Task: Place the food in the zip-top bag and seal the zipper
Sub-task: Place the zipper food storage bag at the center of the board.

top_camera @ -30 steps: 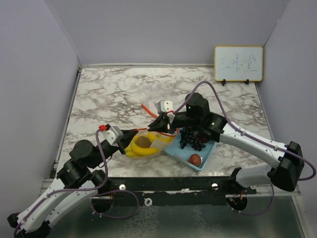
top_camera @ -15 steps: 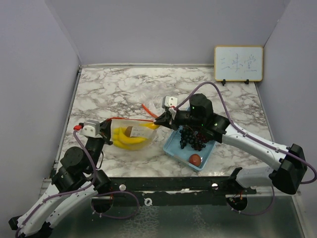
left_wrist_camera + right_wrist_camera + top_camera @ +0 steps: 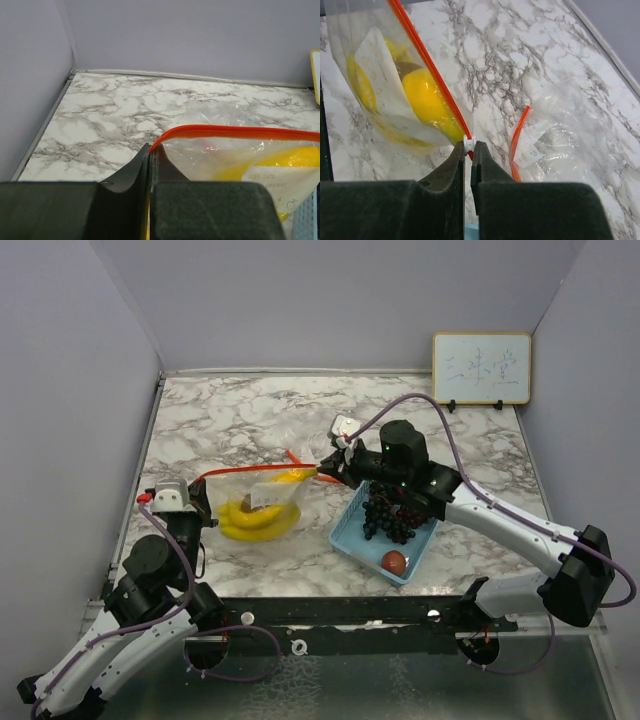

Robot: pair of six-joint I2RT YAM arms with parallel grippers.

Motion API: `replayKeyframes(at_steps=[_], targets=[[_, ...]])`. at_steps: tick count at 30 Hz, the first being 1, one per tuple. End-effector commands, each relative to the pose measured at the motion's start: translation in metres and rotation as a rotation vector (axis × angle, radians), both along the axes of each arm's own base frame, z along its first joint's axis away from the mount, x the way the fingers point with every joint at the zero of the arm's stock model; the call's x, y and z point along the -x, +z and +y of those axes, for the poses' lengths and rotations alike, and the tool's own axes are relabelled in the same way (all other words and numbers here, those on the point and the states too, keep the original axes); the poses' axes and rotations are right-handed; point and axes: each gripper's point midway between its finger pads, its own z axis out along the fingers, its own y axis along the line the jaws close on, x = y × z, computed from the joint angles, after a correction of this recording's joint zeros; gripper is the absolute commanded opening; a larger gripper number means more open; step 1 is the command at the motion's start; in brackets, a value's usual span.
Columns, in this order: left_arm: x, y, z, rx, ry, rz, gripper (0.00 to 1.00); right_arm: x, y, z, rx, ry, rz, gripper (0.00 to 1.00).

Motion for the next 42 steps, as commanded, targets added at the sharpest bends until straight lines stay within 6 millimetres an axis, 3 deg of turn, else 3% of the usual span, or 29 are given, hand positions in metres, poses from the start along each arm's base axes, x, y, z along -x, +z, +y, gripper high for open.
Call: replayKeyframes(at_steps=[1, 2, 4, 8, 11, 12, 14, 20, 21, 23, 24, 28, 35, 38, 42], targets=[[0.007, 0.016, 0.034, 0.080, 0.160, -0.034, 0.00, -0.022, 0.023, -0.012, -0.008, -0.106, -0.032, 0.02], [0.007, 0.016, 0.035, 0.090, 0.159, -0.040, 0.00, -0.019, 0.023, -0.009, -0.014, -0.085, -0.024, 0.09], [0.008, 0.018, 0.036, 0.113, 0.162, -0.060, 0.00, -0.018, 0.021, -0.002, -0.027, -0.063, 0.005, 0.34], [0.007, 0.023, 0.037, 0.195, 0.179, -0.098, 0.00, -0.026, 0.031, 0.005, -0.106, -0.119, 0.061, 0.75], [0.003, 0.024, 0.037, 0.269, 0.211, -0.107, 0.00, -0.045, 0.038, 0.002, -0.140, -0.241, 0.109, 0.88], [0.002, 0.023, 0.038, 0.302, 0.232, -0.109, 0.00, -0.054, 0.042, 0.000, -0.137, -0.296, 0.115, 0.88], [-0.001, 0.022, 0.037, 0.352, 0.252, -0.120, 0.00, -0.074, 0.028, -0.006, -0.084, -0.399, 0.148, 0.88], [-0.014, 0.003, 0.021, 0.389, 0.239, -0.102, 0.01, -0.110, -0.025, -0.009, 0.047, -0.527, 0.201, 0.87], [-0.016, 0.000, 0.018, 0.389, 0.231, -0.096, 0.13, -0.115, -0.034, -0.010, 0.067, -0.548, 0.202, 0.87], [-0.017, -0.004, 0.017, 0.398, 0.243, -0.080, 0.75, -0.124, -0.053, -0.009, 0.113, -0.573, 0.213, 0.87], [-0.016, -0.004, 0.020, 0.408, 0.265, -0.069, 0.95, -0.127, -0.061, -0.007, 0.134, -0.572, 0.219, 0.87], [-0.014, 0.004, 0.021, 0.386, 0.261, -0.039, 0.99, -0.139, -0.102, 0.001, 0.216, -0.565, 0.244, 0.87], [-0.005, 0.053, -0.024, 0.305, -0.091, -0.152, 0.99, -0.156, -0.172, -0.002, 0.349, -0.583, 0.312, 0.87], [0.006, 0.076, -0.038, 0.296, -0.217, -0.213, 0.99, -0.157, -0.192, -0.007, 0.385, -0.606, 0.326, 0.86], [0.014, 0.091, -0.068, 0.243, -0.381, -0.225, 0.99, -0.160, -0.207, -0.016, 0.405, -0.655, 0.341, 0.74]])
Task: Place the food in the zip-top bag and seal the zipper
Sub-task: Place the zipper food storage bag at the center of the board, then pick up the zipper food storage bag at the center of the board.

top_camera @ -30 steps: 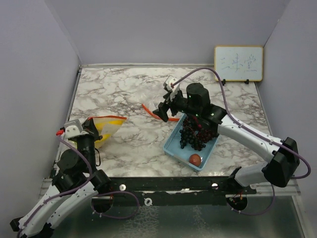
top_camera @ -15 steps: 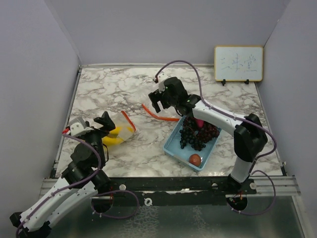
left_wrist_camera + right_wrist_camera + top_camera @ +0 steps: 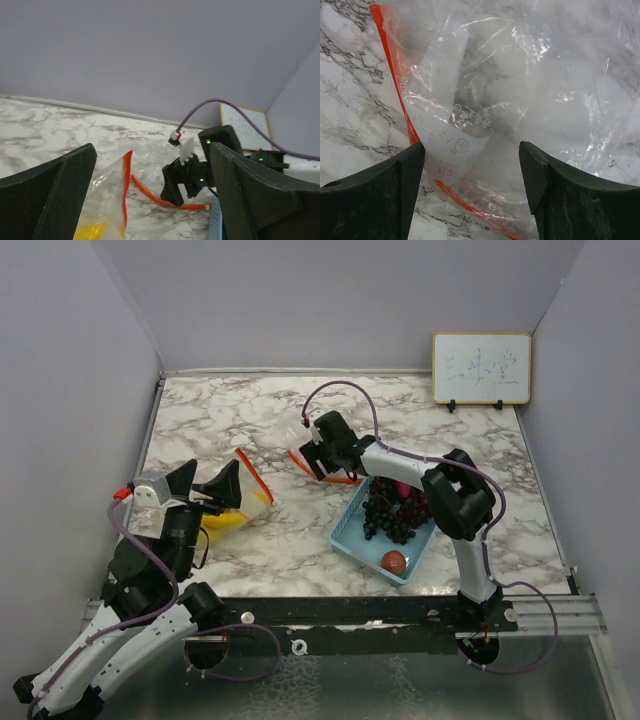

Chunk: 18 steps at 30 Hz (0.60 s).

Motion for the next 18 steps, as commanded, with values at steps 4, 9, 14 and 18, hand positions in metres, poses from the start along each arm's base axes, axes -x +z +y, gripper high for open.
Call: replayKeyframes(at_steps=[4, 9, 14, 18], targets=[[0.021, 0.034, -0.064, -0.130, -0.351, -0.116, 0.99, -0.009, -0.008, -0.016, 0.018, -0.077, -0.001, 0.42], [0.031, 0.024, -0.091, -0.140, -0.498, -0.137, 0.97, -0.007, 0.004, -0.023, -0.050, -0.120, 0.010, 0.01], [0.025, -0.003, -0.107, -0.104, -0.540, -0.105, 0.85, 0.007, 0.087, -0.014, -0.295, -0.113, -0.046, 0.01], [0.019, -0.020, -0.119, -0.094, -0.563, -0.081, 0.78, 0.027, 0.165, -0.021, -0.555, -0.108, -0.070, 0.01]])
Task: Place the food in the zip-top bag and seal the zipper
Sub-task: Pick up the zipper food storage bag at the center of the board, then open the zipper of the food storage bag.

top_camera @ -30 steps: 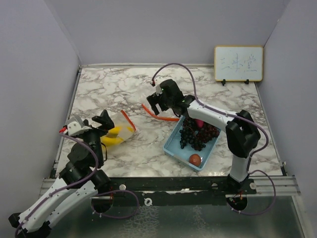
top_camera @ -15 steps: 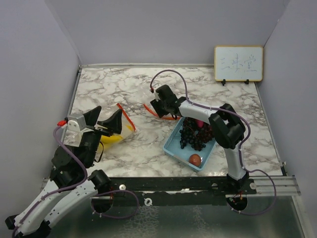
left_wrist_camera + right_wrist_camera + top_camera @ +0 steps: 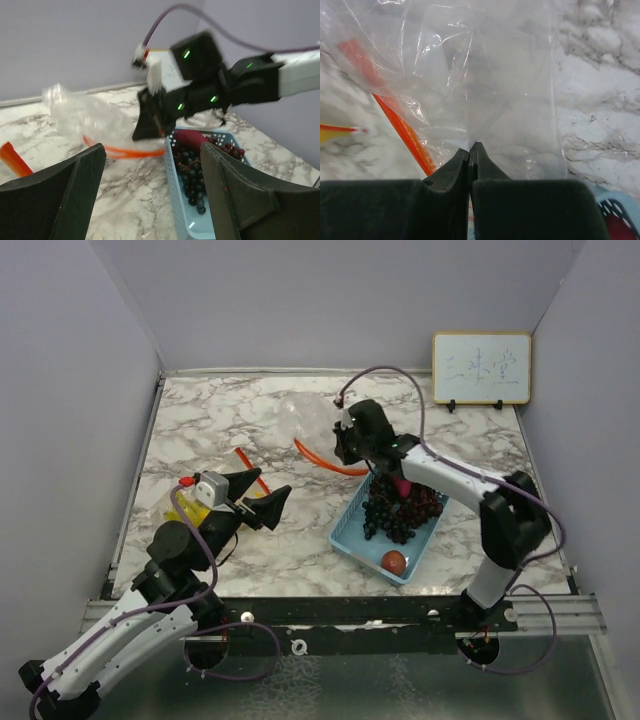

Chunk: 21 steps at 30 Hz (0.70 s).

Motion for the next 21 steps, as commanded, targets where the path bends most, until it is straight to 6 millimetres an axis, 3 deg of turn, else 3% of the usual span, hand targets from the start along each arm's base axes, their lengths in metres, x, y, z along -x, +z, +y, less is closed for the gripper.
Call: replayKeyframes(at_steps=[1, 4, 8, 16, 21], targets=[[0.000, 0.000, -0.017, 0.049, -0.069, -0.006, 0.78, 0.013, 0.150, 0.008, -0.453, 0.010, -0.152, 0.01], [-0.005, -0.002, -0.017, 0.072, -0.051, 0.003, 0.79, 0.028, 0.185, 0.000, -0.580, 0.026, -0.156, 0.01], [-0.007, -0.001, -0.019, 0.143, -0.053, -0.026, 0.82, 0.058, 0.210, 0.010, -0.707, 0.130, -0.110, 0.01], [-0.006, 0.027, -0.045, 0.243, -0.161, -0.129, 0.78, 0.113, 0.232, 0.028, -0.892, 0.372, -0.009, 0.01], [-0.014, 0.035, -0.055, 0.285, -0.169, -0.146, 0.72, 0.128, 0.240, 0.026, -0.917, 0.420, -0.002, 0.01]])
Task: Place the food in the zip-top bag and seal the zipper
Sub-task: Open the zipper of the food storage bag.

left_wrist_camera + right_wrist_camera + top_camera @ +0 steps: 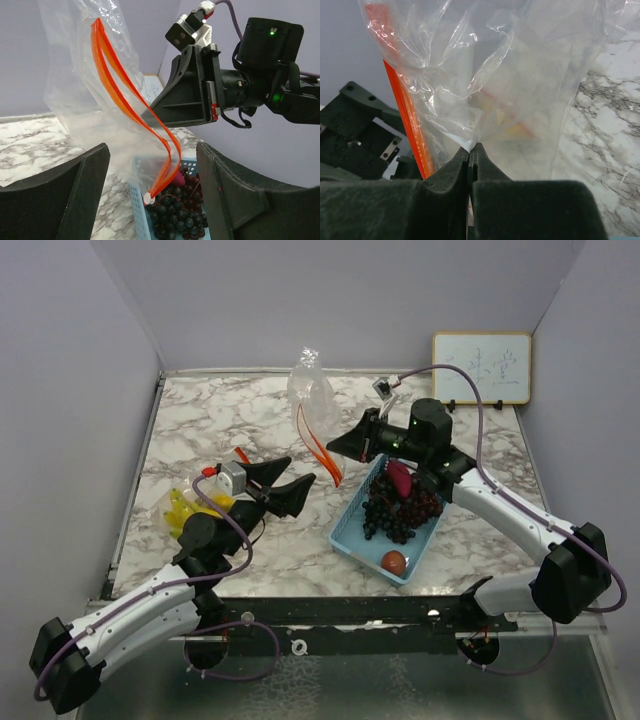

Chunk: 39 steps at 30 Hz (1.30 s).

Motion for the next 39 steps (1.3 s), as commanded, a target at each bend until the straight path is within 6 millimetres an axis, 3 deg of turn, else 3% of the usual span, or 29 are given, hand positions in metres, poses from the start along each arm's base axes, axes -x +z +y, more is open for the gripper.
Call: replayKeyframes(at_steps=[1, 9, 22, 25, 27, 30, 32, 39], targets=[[0.006, 0.043, -0.004, 0.135, -0.044, -0.106, 0.71, 0.032, 0.041, 0.003, -0.108, 0.129, -0.077, 0.01], [-0.009, 0.042, -0.014, 0.161, -0.034, -0.067, 0.60, 0.046, 0.041, -0.001, -0.115, 0.167, -0.086, 0.01], [-0.017, 0.036, -0.029, 0.178, -0.073, -0.002, 0.43, 0.047, 0.035, -0.001, -0.104, 0.175, -0.088, 0.01], [-0.009, 0.038, -0.033, 0.186, -0.121, -0.017, 0.44, 0.043, 0.031, -0.002, -0.087, 0.153, -0.084, 0.01], [-0.003, 0.041, -0.033, 0.200, -0.148, -0.030, 0.48, 0.041, 0.029, -0.002, -0.084, 0.144, -0.083, 0.01], [0.005, 0.042, -0.031, 0.215, -0.176, -0.037, 0.69, 0.041, 0.029, -0.002, -0.082, 0.142, -0.083, 0.01], [0.011, 0.044, -0.030, 0.221, -0.196, -0.048, 0.76, 0.040, 0.028, -0.002, -0.082, 0.140, -0.083, 0.01], [-0.001, 0.033, -0.032, 0.198, -0.154, 0.013, 0.82, 0.045, 0.032, -0.001, -0.091, 0.166, -0.092, 0.01]])
